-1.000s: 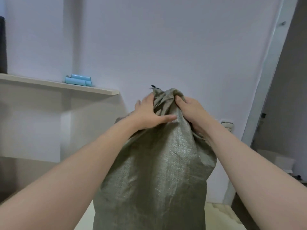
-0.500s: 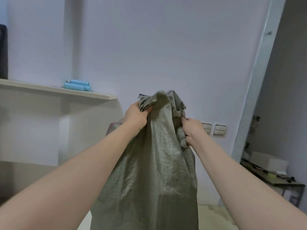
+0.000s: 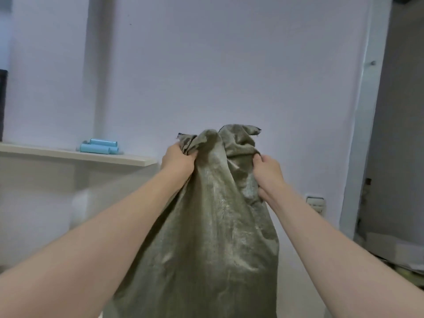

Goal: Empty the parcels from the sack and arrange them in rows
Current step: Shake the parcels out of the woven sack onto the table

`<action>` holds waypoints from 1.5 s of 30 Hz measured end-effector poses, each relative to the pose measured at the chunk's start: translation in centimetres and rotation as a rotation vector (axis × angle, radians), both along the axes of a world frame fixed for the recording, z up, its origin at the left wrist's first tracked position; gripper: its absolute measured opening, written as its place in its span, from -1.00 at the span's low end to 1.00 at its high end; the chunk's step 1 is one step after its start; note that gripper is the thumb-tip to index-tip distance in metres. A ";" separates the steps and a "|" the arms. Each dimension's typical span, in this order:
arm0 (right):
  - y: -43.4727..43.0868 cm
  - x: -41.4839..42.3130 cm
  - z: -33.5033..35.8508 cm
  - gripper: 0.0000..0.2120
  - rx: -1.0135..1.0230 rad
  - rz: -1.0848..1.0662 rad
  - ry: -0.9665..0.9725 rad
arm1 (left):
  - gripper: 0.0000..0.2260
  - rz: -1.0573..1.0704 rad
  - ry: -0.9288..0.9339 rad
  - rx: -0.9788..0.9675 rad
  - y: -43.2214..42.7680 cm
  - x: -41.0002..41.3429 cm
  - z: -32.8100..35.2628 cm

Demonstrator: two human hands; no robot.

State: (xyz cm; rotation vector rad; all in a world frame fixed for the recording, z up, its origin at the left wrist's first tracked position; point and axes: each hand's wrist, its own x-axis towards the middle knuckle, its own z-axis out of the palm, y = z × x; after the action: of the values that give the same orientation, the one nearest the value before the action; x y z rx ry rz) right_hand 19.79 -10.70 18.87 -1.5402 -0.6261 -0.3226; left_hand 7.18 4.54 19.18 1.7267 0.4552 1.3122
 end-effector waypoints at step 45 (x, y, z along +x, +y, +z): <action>-3.4 -4.3 -1.7 -0.48 -0.010 0.155 0.398 | -0.10 -0.307 0.032 0.046 -2.2 -2.8 -3.7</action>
State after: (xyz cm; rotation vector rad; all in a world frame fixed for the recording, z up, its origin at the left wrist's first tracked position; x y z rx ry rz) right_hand 15.51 -14.10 17.16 -1.4998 -0.4280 0.1054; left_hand 4.38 2.34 15.47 1.7763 0.1694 1.0829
